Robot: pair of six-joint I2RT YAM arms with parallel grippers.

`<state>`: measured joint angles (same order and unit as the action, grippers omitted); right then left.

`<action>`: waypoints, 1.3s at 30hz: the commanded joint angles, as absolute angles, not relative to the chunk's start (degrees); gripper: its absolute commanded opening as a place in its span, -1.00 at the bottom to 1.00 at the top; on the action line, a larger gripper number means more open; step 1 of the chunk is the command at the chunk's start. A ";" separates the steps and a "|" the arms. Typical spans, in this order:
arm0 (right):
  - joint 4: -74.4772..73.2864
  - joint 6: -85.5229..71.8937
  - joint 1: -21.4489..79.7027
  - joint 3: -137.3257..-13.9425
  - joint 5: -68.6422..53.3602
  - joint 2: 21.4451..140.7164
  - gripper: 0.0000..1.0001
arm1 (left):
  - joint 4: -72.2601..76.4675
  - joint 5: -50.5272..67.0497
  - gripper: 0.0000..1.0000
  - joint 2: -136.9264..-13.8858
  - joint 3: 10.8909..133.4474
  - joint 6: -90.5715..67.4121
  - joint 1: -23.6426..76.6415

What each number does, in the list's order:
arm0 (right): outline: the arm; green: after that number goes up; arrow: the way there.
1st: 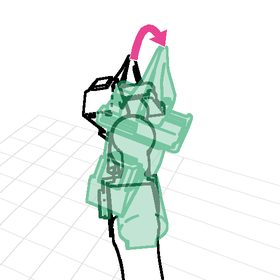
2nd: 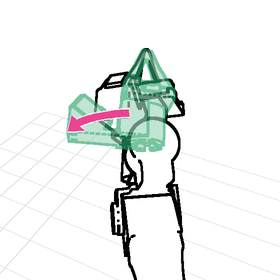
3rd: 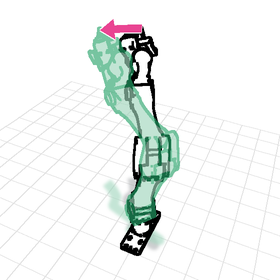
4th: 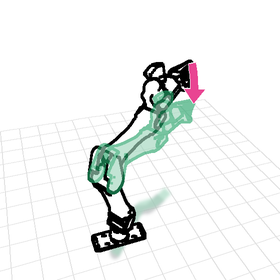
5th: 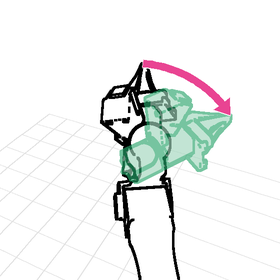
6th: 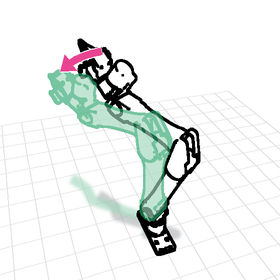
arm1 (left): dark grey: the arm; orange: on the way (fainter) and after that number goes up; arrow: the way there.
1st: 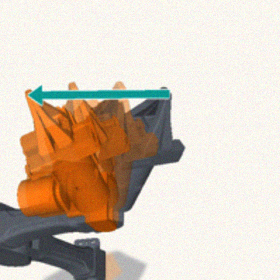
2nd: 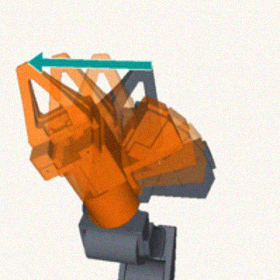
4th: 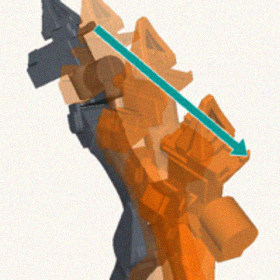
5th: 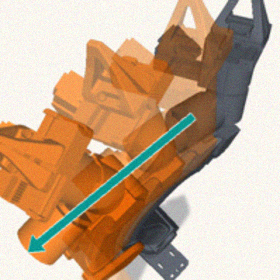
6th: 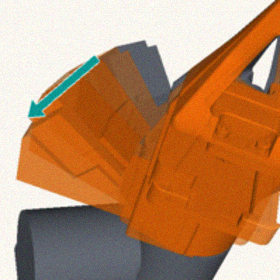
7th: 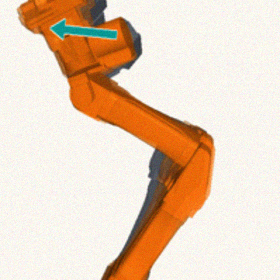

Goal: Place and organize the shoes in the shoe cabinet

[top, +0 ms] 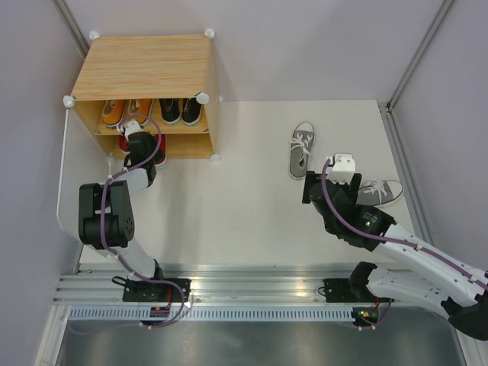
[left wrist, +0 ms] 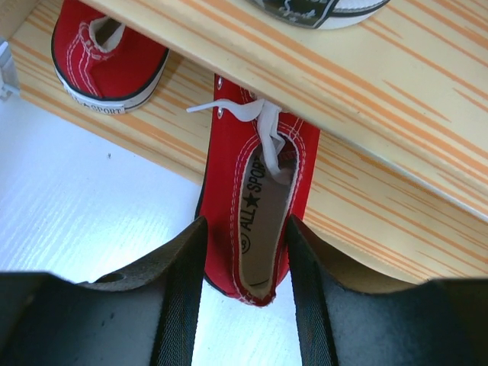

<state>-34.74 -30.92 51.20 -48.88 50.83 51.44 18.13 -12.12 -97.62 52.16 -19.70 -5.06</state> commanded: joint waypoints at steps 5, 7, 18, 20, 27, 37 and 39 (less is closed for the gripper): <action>-32.96 -29.71 50.71 -49.40 50.45 51.33 0.90 | 13.63 -15.11 0.12 -94.84 51.86 -23.99 -4.05; -32.52 -29.79 50.71 -48.96 50.45 50.54 0.90 | 12.66 -15.73 0.16 -94.40 51.68 -23.91 -3.78; -33.57 -29.97 50.71 -47.81 50.71 47.99 0.90 | 9.58 -17.23 -0.27 -96.68 54.67 -23.47 -3.16; -33.66 -29.88 50.63 -47.90 51.50 47.72 0.90 | 10.02 -17.84 -0.54 -96.85 55.19 -23.12 -3.16; -33.49 -29.44 50.54 -48.43 51.77 48.25 0.90 | 10.37 -21.00 -0.95 -99.14 59.59 -21.80 -3.25; -34.28 -28.56 50.19 -50.18 54.75 49.48 0.90 | 15.20 -21.18 -0.95 -103.62 64.07 -19.60 -5.71; -34.10 -28.48 50.10 -50.27 54.76 49.83 0.90 | 16.69 -20.83 -0.95 -104.41 64.33 -19.25 -6.06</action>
